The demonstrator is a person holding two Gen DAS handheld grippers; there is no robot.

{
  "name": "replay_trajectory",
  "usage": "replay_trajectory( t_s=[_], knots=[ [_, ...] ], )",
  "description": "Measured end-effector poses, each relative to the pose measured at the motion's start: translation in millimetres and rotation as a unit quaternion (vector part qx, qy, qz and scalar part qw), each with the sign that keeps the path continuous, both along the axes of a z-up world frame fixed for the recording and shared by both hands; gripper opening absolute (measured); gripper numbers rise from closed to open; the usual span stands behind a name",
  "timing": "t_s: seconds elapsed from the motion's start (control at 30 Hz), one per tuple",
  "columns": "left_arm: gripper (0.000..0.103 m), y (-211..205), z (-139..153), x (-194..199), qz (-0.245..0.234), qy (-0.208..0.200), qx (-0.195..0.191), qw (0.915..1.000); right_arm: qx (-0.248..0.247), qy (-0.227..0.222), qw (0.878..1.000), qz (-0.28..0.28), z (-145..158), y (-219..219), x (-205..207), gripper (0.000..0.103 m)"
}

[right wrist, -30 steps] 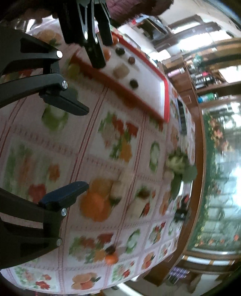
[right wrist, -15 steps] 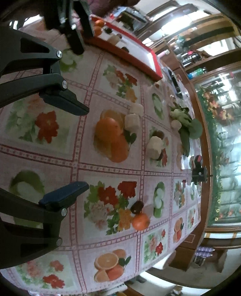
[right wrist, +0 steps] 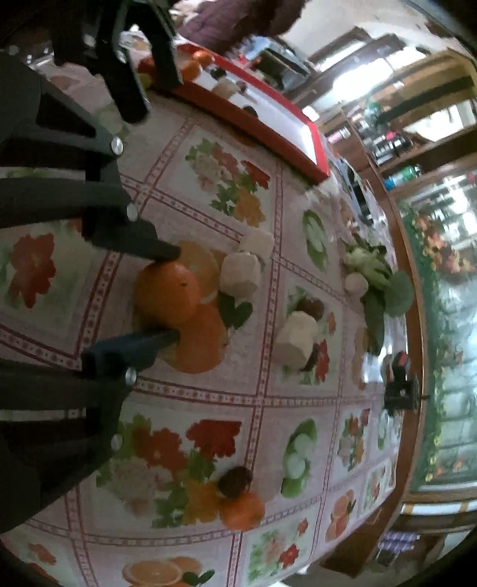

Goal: Organize fruits
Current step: 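Grasp an orange with the right gripper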

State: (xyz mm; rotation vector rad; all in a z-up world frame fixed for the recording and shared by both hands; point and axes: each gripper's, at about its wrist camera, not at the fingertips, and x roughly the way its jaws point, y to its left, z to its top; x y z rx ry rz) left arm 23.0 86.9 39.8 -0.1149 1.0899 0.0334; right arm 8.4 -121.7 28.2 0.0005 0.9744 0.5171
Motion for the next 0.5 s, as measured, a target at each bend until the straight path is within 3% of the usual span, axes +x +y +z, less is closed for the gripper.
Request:
replay_trajectory(
  t_s=[0.27, 0.5],
  knots=[
    [0.081, -17, 9, 45, -0.007, -0.033, 0.008, 0.9994, -0.005, -0.027, 0.999, -0.021, 11, -30, -20, 0.036],
    [0.081, -24, 1, 83, 0.017, -0.024, -0.04, 0.9988, 0.006, -0.006, 0.999, -0.047, -1, -48, -20, 0.036]
  ],
)
